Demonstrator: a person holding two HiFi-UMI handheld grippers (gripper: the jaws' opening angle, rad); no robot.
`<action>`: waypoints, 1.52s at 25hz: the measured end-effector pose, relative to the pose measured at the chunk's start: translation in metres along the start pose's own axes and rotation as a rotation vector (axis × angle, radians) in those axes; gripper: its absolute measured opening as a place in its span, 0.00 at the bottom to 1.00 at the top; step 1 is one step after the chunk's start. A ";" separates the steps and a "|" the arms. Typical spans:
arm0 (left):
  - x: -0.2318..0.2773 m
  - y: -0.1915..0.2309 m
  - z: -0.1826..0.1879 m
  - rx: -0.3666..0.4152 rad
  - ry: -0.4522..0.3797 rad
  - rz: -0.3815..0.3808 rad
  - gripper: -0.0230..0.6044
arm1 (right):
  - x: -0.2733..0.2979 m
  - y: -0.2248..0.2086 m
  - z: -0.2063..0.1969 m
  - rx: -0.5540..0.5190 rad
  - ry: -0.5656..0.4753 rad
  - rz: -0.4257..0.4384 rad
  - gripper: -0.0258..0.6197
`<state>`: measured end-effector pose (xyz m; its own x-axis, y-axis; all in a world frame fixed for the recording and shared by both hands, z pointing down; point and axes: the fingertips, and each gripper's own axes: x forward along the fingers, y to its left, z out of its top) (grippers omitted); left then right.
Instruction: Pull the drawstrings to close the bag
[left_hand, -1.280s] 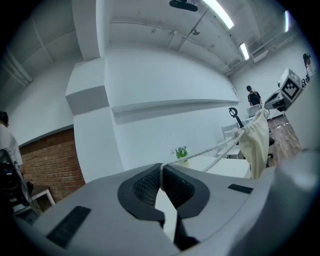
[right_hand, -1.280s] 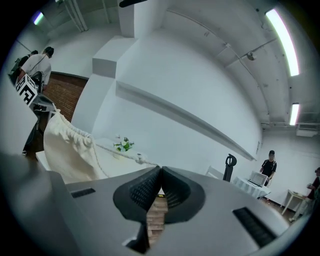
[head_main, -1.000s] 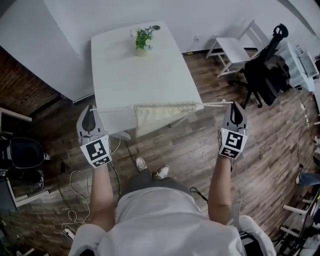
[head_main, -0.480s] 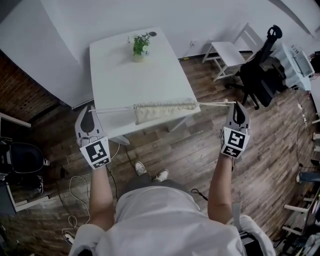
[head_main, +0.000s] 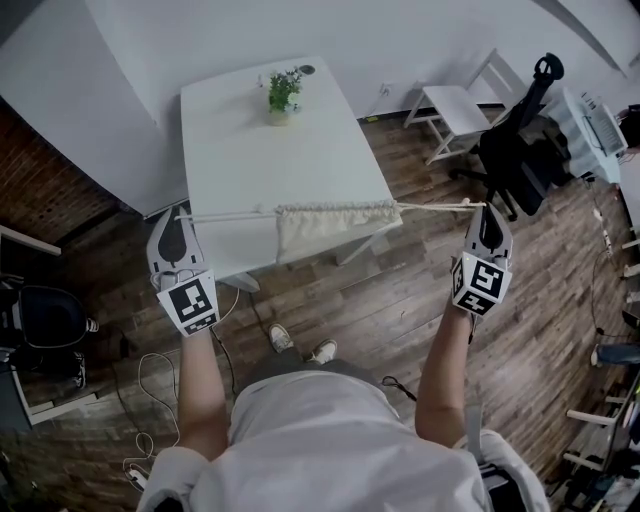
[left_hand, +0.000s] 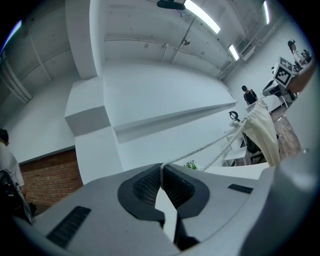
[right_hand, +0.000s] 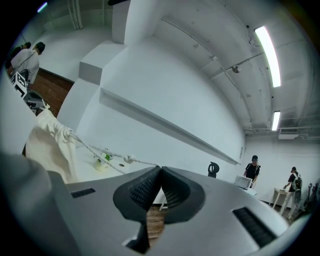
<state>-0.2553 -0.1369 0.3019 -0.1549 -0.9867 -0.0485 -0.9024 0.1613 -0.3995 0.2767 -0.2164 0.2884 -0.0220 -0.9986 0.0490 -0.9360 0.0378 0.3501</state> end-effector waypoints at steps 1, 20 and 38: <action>0.000 0.002 -0.001 -0.005 0.002 0.002 0.06 | -0.001 -0.002 0.001 0.000 0.000 -0.004 0.10; 0.001 0.023 -0.004 -0.037 -0.009 0.006 0.06 | -0.019 -0.026 0.019 0.054 -0.039 -0.050 0.10; 0.002 0.025 -0.002 -0.123 0.010 0.017 0.07 | -0.029 -0.044 0.007 0.075 -0.013 -0.082 0.10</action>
<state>-0.2791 -0.1343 0.2933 -0.1742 -0.9837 -0.0449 -0.9421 0.1798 -0.2832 0.3161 -0.1895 0.2651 0.0517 -0.9986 0.0108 -0.9585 -0.0465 0.2811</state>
